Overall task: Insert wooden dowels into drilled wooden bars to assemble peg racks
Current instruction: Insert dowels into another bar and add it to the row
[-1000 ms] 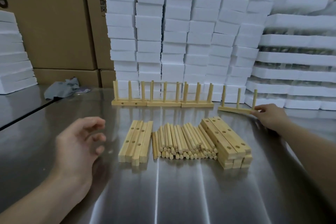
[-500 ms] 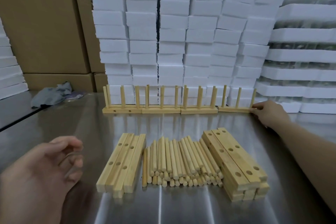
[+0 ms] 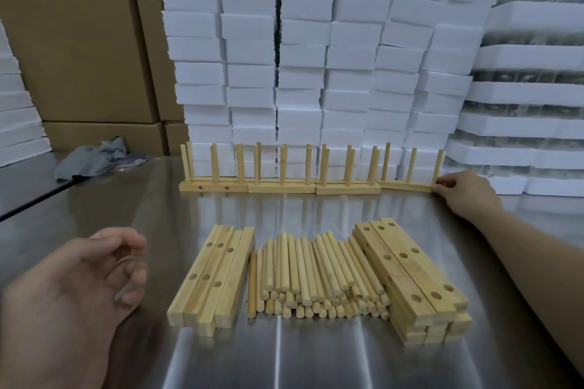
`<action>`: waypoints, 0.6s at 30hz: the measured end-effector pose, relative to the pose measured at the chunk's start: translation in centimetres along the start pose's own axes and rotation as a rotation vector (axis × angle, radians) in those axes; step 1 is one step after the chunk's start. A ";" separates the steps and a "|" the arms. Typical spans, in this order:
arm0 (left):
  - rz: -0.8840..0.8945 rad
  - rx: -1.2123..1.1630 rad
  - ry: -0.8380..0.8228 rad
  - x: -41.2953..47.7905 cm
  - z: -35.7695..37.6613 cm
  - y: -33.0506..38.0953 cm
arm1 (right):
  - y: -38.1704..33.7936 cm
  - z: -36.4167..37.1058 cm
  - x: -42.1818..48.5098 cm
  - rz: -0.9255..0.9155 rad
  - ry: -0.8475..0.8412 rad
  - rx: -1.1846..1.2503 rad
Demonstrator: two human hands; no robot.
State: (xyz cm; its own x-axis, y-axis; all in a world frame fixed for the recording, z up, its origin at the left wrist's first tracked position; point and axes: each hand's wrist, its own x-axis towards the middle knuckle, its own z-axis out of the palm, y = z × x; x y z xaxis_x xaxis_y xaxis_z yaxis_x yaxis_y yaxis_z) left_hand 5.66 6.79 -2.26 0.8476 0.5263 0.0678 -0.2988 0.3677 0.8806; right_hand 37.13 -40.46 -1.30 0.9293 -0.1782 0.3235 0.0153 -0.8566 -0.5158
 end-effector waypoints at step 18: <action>0.200 1.014 -0.236 -5.0 2.4 -0.8 | -1.2 -1.9 -6.0 -0.047 0.194 -0.006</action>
State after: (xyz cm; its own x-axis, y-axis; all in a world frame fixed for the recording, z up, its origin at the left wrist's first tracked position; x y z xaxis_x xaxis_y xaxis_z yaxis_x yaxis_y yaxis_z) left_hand 2.73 2.07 -2.20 0.9198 0.3041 0.2479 -0.0286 -0.5782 0.8154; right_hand 30.87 -39.26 -1.09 0.8392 -0.2276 0.4940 0.0537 -0.8691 -0.4917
